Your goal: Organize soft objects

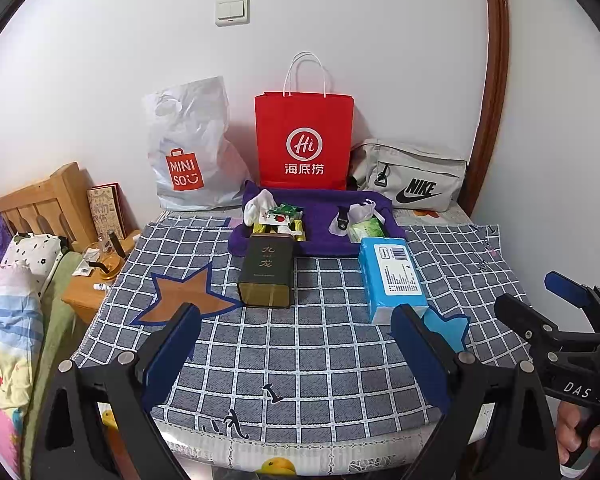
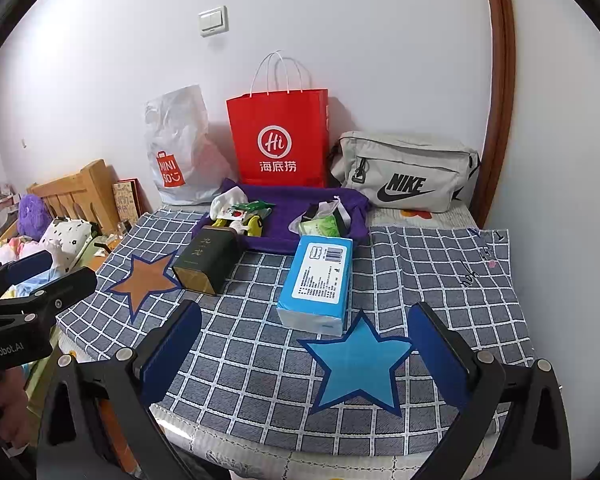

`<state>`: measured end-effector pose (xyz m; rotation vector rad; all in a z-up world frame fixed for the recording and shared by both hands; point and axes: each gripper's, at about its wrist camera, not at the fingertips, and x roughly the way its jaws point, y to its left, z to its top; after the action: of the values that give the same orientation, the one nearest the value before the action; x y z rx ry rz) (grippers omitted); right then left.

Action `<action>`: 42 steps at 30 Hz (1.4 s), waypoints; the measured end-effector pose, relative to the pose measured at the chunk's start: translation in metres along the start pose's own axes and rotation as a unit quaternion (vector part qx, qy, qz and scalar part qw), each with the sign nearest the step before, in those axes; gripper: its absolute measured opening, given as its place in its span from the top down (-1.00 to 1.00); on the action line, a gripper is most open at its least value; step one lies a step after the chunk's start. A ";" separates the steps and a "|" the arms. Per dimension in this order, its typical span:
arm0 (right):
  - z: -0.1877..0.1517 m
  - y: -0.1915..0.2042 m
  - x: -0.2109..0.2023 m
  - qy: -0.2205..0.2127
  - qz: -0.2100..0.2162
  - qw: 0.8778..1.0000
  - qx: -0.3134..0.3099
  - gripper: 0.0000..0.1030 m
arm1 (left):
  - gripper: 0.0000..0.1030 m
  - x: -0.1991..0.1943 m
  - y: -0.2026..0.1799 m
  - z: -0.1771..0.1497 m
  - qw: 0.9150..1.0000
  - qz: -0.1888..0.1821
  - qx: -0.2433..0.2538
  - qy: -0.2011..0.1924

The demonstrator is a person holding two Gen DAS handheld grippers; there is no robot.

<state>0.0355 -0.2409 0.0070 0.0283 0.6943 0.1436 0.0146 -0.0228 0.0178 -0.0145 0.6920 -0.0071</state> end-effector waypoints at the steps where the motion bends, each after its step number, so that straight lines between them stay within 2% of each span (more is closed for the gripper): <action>1: 0.000 0.000 0.000 0.000 0.000 1.000 0.000 -0.97 | -0.87 -0.001 0.000 0.000 1.000 0.000 0.000 0.001; 42: 0.000 -0.001 -0.003 -0.001 -0.002 1.000 -0.001 -0.97 | -0.87 -0.001 0.003 0.004 1.000 0.000 0.003 0.001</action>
<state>0.0333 -0.2425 0.0087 0.0248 0.6918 0.1415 0.0164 -0.0196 0.0214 -0.0097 0.6932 -0.0093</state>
